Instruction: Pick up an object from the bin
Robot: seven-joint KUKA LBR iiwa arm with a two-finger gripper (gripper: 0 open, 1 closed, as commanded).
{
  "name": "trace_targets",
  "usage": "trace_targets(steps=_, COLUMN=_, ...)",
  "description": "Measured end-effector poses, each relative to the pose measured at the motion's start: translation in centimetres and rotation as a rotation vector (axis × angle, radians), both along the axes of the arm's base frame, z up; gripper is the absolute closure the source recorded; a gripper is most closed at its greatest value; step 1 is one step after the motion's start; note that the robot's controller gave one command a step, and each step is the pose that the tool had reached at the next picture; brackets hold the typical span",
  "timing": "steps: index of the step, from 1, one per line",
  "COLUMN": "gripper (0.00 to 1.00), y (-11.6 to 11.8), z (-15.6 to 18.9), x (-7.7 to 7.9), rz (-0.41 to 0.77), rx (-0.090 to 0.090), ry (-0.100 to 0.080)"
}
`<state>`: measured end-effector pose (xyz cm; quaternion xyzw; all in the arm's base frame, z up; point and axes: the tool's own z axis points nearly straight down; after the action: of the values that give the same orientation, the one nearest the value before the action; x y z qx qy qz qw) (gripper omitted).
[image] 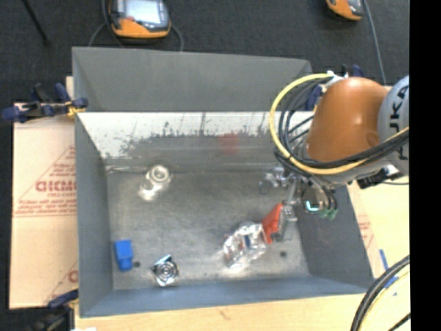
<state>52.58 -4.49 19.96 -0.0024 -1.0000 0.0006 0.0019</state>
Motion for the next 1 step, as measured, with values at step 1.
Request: trace_targets(steps=1, gripper=0.0, y=-1.06, z=-12.96, x=2.24, rz=0.169, rx=0.001, ry=-0.006)
